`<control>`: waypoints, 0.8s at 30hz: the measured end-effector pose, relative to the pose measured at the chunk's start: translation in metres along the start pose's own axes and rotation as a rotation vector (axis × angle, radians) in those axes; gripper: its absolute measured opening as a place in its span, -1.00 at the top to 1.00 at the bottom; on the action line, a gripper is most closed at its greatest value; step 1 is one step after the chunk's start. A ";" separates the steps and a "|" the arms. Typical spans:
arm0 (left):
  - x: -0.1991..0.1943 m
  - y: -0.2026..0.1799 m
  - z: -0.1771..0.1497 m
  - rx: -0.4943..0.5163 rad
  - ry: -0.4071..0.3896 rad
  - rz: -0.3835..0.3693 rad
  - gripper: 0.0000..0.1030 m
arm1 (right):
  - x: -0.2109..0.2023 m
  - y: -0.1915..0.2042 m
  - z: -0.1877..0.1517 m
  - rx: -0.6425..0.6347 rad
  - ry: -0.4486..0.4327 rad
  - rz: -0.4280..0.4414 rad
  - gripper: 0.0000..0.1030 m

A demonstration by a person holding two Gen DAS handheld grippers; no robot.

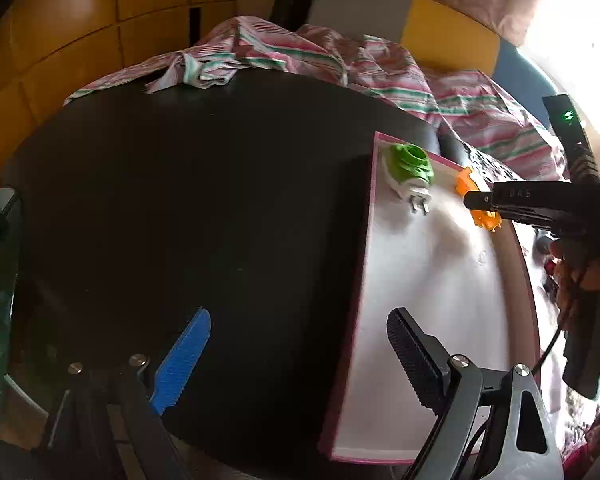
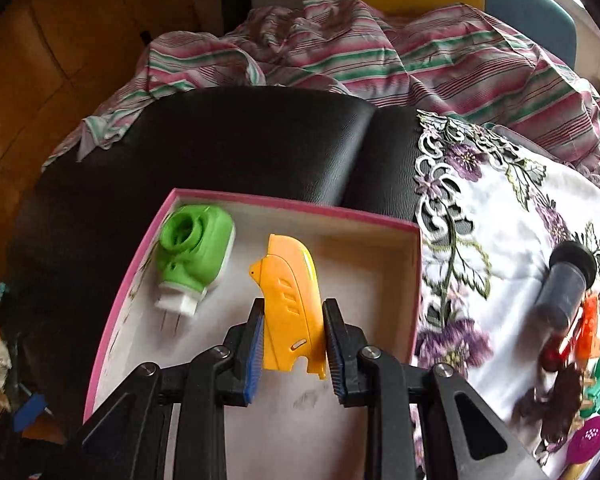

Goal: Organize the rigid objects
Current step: 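Carry the yellow piece into the tray beside the green piece, open right gripper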

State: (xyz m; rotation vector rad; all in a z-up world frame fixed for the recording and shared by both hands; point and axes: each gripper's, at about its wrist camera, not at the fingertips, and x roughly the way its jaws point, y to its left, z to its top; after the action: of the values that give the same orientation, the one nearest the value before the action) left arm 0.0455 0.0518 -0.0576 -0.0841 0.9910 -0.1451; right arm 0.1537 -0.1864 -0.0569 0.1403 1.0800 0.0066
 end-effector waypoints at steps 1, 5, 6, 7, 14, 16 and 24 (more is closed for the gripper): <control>-0.001 0.004 0.000 -0.010 -0.001 0.001 -0.76 | 0.003 0.000 0.003 0.004 -0.004 0.002 0.48; -0.001 0.013 -0.001 -0.054 0.006 0.001 -0.76 | 0.011 0.000 0.015 0.042 -0.026 0.044 0.42; -0.001 0.015 -0.001 -0.064 0.010 -0.005 -0.76 | 0.011 0.000 0.017 0.053 -0.023 0.064 0.39; -0.002 0.015 -0.001 -0.069 0.010 -0.008 -0.76 | 0.011 -0.001 0.017 0.065 -0.021 0.073 0.38; -0.010 0.005 -0.003 -0.059 -0.015 -0.018 -0.76 | -0.013 -0.012 -0.002 0.098 -0.045 0.121 0.35; -0.010 0.001 -0.004 -0.055 -0.012 -0.026 -0.76 | -0.022 -0.016 -0.011 0.089 -0.056 0.115 0.35; -0.014 -0.019 -0.011 -0.020 -0.003 -0.061 -0.76 | -0.065 -0.031 -0.049 0.089 -0.106 0.091 0.35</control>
State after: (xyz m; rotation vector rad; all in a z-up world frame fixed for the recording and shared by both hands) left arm 0.0269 0.0357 -0.0494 -0.1331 0.9872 -0.1905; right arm 0.0777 -0.2163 -0.0258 0.2670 0.9678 0.0321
